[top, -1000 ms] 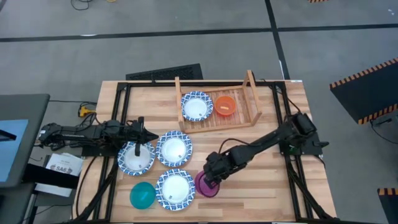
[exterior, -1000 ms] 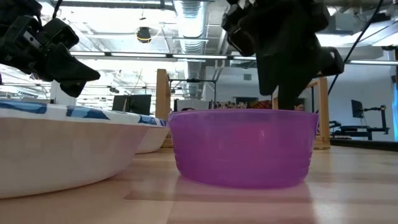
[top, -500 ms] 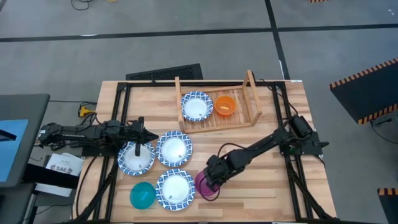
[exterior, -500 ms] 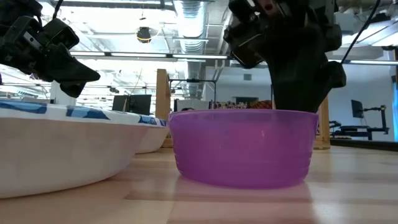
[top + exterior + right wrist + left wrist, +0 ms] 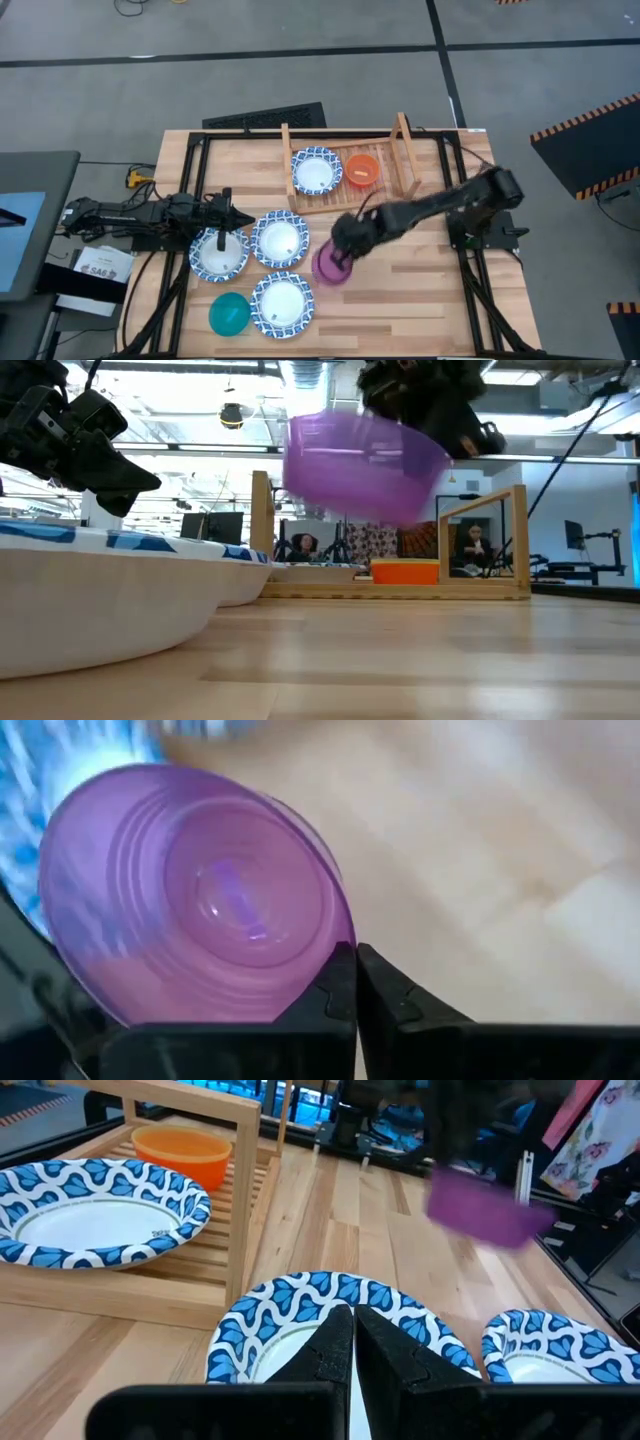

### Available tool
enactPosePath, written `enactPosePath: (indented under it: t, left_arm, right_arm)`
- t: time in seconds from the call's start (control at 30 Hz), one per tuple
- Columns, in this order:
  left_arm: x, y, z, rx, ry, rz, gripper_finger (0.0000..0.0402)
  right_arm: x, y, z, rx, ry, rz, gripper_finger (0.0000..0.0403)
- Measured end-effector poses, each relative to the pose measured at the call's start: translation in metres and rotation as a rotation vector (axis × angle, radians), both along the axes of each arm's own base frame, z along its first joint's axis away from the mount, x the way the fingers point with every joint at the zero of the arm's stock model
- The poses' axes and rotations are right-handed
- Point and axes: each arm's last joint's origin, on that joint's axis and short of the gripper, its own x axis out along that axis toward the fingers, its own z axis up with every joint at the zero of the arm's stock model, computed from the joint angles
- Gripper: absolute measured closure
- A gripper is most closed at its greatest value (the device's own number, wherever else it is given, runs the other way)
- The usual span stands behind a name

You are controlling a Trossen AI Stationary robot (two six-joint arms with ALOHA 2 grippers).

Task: Place and stack bowls onto a shelf
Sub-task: Stack the purple transparent bowl on top of the yellow transparent bowl on the shelf

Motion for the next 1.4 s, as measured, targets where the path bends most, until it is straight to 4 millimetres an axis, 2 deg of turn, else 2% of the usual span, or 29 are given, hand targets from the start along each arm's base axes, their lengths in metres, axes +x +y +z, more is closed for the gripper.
enactPosePath:
  t: [0.1, 0.2, 0.3, 0.4, 0.57, 0.67, 0.8, 1.0, 1.4]
  left_arm:
    - [0.000, 0.000, 0.000, 0.000, 0.000, 0.000, 0.0401]
    - [0.000, 0.000, 0.000, 0.000, 0.000, 0.000, 0.0401]
    - [0.000, 0.000, 0.000, 0.000, 0.000, 0.000, 0.0401]
    - [0.000, 0.000, 0.000, 0.000, 0.000, 0.000, 0.0401]
    - [0.000, 0.000, 0.000, 0.000, 0.000, 0.000, 0.0401]
    - [0.000, 0.000, 0.000, 0.000, 0.000, 0.000, 0.0401]
    - [0.000, 0.000, 0.000, 0.000, 0.000, 0.000, 0.0401]
    - [0.000, 0.000, 0.000, 0.000, 0.000, 0.000, 0.0401]
    - [0.000, 0.000, 0.000, 0.000, 0.000, 0.000, 0.0402]
  right_arm:
    - [-0.016, -0.034, 0.026, -0.073, -0.026, -0.134, 0.0387]
    - [-0.033, -0.068, 0.041, -0.171, 0.001, -0.327, 0.0386]
    - [-0.046, -0.097, 0.047, -0.235, 0.037, -0.513, 0.0382]
    - [-0.050, -0.115, 0.045, -0.272, 0.044, -0.648, 0.0384]
    - [-0.060, -0.129, 0.013, -0.242, 0.105, -0.846, 0.0386]
    - [-0.065, -0.130, -0.001, -0.199, 0.062, -0.992, 0.0386]
    - [-0.066, -0.133, -0.004, -0.178, -0.073, -1.180, 0.0386]
    - [-0.067, -0.145, -0.009, -0.153, -0.078, -1.332, 0.0386]
    - [-0.071, -0.165, -0.013, -0.068, -0.003, -1.363, 0.0381]
